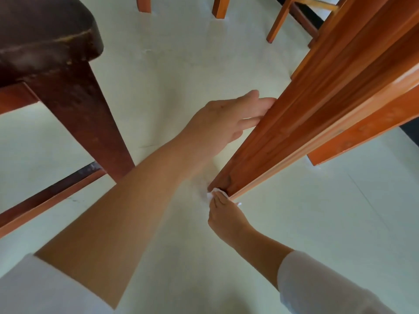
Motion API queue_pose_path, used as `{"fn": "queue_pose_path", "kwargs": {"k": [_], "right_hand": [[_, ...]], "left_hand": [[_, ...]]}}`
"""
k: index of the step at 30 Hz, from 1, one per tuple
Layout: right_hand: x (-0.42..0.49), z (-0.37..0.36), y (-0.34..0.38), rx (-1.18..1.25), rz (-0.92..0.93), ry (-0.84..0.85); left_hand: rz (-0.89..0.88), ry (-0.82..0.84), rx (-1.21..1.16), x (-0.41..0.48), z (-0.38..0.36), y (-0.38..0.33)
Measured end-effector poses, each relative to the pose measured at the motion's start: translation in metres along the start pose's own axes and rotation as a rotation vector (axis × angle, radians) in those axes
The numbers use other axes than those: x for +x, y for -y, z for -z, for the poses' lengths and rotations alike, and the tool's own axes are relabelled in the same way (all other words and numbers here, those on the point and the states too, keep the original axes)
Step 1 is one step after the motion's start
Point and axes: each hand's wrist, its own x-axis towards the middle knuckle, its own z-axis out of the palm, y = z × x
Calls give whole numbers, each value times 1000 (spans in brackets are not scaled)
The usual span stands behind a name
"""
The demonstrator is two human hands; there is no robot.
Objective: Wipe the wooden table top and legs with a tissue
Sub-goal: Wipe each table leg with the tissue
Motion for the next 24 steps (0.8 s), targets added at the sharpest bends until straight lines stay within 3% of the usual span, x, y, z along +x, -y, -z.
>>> {"fn": "queue_pose_path", "kwargs": {"k": [5,9,17,20,24], "right_hand": [[-9,10,-24,16,-120,-140],[21,5,-13,11,-126,-44],[-39,-29,-14,-5,167,99],[-76,-29,-44,243,46,4],[-129,6,-88,771,-230,-96]], "left_hand": [[15,-4,-41,1,-4,13],[15,-7,-46,1,-7,17],[27,-89,9,-11,-18,7],[38,-195,66,-15,-31,5],[56,-278,133,-20,-47,4]]}}
